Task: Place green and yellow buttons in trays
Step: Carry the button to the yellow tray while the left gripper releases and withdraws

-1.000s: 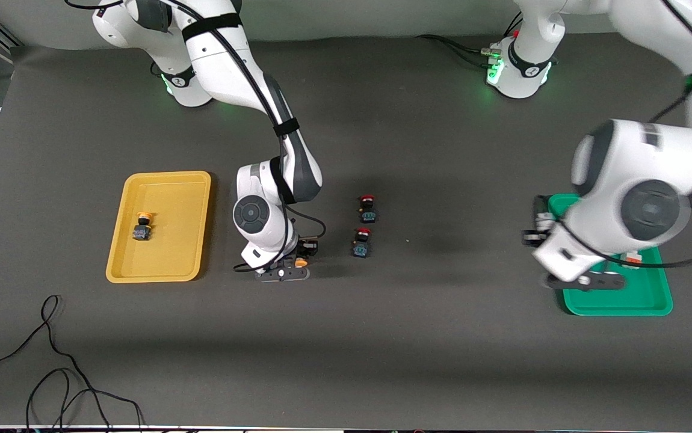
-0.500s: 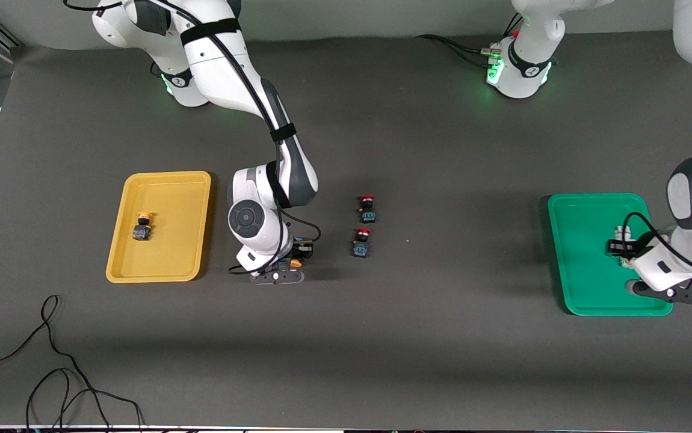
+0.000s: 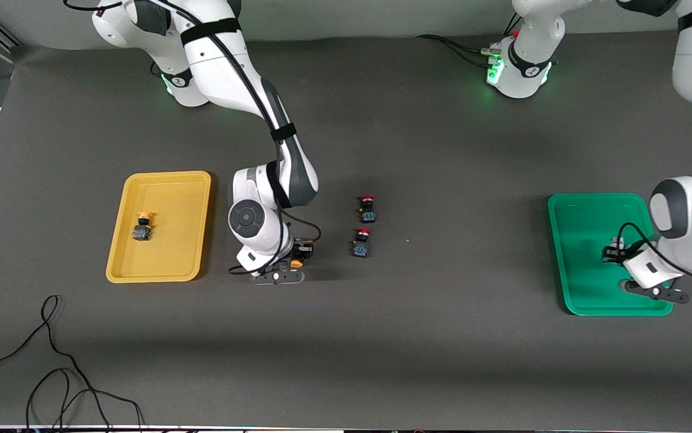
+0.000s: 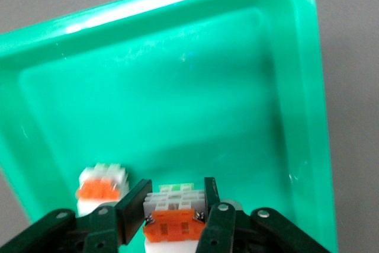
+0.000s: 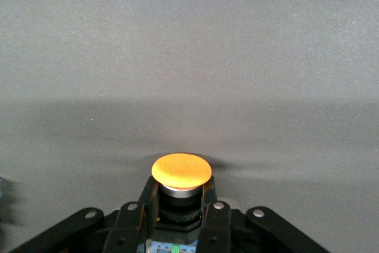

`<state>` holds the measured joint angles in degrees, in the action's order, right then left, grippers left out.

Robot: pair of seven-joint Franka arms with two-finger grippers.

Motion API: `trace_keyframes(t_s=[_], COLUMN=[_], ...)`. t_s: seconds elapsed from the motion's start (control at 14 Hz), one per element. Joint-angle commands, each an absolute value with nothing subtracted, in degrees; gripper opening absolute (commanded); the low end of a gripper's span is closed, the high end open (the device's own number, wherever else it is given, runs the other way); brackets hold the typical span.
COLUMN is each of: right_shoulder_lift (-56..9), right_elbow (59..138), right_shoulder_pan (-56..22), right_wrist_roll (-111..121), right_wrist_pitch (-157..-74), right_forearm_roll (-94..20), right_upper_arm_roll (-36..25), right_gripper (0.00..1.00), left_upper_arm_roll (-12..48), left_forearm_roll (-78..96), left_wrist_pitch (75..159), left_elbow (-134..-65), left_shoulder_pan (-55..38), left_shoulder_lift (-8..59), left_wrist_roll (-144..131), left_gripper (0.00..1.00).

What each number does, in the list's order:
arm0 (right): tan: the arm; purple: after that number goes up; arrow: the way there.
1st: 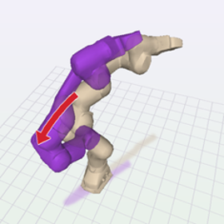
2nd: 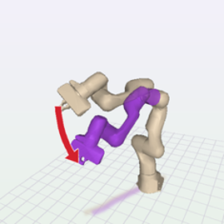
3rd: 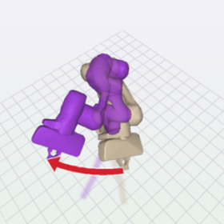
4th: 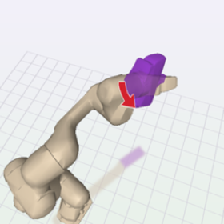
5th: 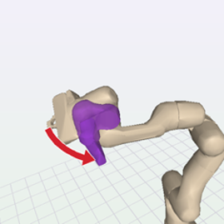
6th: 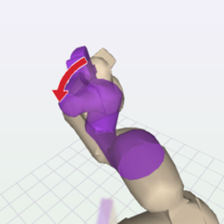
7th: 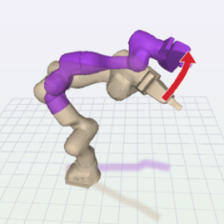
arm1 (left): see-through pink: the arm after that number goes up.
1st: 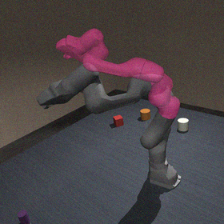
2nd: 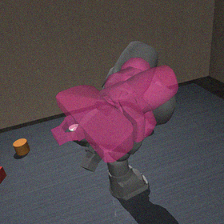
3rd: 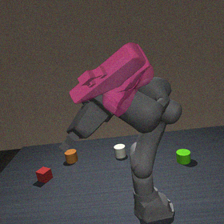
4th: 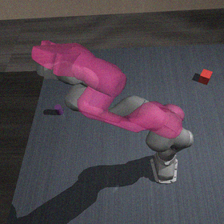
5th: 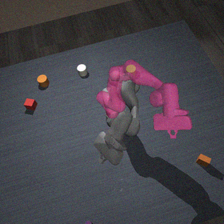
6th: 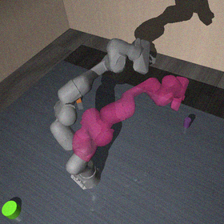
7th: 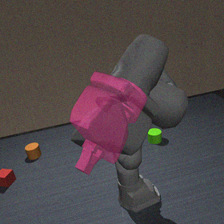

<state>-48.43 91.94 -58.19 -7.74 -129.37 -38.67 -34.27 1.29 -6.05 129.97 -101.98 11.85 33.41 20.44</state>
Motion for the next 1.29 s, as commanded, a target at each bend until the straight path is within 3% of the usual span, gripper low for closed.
trace_keyframes(t_s=[0.0,0.29,0.36,0.43,0.64,0.93,1.21], right_shoulder_lift=[-43.35,-35.44,-33.59,-31.83,-26.21,-20.84,-20.04], right_elbow=[91.76,85.45,84.04,83.94,88.13,98.24,111.67], right_shoulder_pan=[-59.15,-59.15,-59.06,-58.98,-58.53,-59.24,-59.06], right_wrist_roll=[-7.82,-10.09,-10.28,-9.41,-3.20,12.18,24.86], right_wrist_pitch=[-122.47,-103.06,-98.74,-95.83,-91.67,-94.39,-108.32], right_forearm_roll=[-39.29,-32.81,-29.22,-26.48,-19.53,-15.38,-16.61], right_upper_arm_roll=[-36.55,-42.26,-43.23,-43.94,-47.53,-58.59,-63.81], right_gripper=[0.08,0.07,0.07,0.07,0.05,0.05,0.05], left_upper_arm_roll=[1.76,1.76,1.76,1.76,1.93,2.55,2.81], left_forearm_roll=[-6.68,-6.59,-6.59,-6.59,-6.59,-5.89,-5.89], left_wrist_pitch=[137.53,138.26,138.08,138.08,134.23,117.21,94.89], left_elbow=[-105.90,-106.44,-106.44,-106.44,-105.82,-101.18,-88.98], left_shoulder_pan=[13.18,13.10,13.10,13.18,12.92,11.87,10.73], left_shoulder_lift=[34.45,34.80,34.72,34.46,31.57,23.05,18.64], left_wrist_roll=[20.92,20.74,20.92,21.00,20.66,20.04,19.95], left_gripper=[0.00,0.00,0.60,0.99,1.00,1.00,1.00])
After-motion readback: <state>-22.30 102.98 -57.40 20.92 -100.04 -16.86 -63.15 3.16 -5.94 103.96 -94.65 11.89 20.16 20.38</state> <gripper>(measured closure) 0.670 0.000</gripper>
